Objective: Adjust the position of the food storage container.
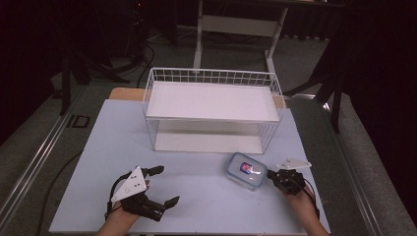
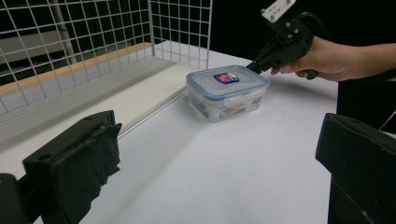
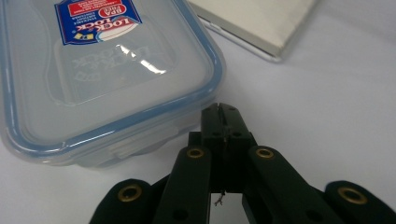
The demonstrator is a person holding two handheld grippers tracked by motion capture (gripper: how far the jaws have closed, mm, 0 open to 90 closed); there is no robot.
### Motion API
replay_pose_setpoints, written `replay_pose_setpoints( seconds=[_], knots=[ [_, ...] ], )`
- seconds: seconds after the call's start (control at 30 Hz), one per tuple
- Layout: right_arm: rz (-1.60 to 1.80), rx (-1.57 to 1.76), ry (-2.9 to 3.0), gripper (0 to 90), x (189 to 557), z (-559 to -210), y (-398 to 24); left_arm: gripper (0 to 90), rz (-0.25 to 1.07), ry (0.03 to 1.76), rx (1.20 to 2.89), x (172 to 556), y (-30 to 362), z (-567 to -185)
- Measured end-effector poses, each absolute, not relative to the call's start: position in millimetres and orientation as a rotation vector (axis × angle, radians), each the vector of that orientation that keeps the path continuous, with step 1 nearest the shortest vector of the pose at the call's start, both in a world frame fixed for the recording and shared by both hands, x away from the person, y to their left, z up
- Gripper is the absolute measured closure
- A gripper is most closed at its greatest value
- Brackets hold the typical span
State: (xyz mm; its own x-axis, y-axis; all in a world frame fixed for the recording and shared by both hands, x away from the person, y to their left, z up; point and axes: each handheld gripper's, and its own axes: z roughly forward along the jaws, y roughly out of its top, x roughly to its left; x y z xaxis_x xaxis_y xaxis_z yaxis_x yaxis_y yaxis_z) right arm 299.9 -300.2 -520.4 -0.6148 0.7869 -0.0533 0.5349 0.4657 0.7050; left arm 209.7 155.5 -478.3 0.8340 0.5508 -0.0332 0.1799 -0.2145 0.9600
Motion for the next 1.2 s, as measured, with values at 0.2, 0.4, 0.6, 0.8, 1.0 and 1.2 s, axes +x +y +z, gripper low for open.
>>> replay_pose_setpoints(
  seconds=[0.2, 0.4, 0.6, 0.8, 1.0, 1.2],
  knots=[
    [0.935, 1.075, 2.356, 90.0, 313, -522, -285, 0.5, 0.373, 0.560, 1.784, 209, 156, -479],
    [0.946, 1.047, 2.356, 90.0, 326, -524, -266, 0.5, 0.371, 0.559, 1.784, 209, 156, -479],
    [0.969, 1.011, 2.363, 90.0, 336, -526, -248, 0.5, 0.365, 0.558, 1.778, 209, 156, -479],
    [0.942, 0.970, 2.362, 90.0, 338, -525, -235, 0.5, 0.368, 0.556, 1.772, 208, 157, -478],
    [0.940, 0.983, 2.361, 90.0, 324, -518, -247, 0.5, 0.358, 0.564, 1.746, 208, 160, -477],
    [0.953, 0.981, 2.389, 90.0, 309, -519, -249, 0.5, 0.369, 0.562, 1.756, 207, 159, -477]
  ],
)
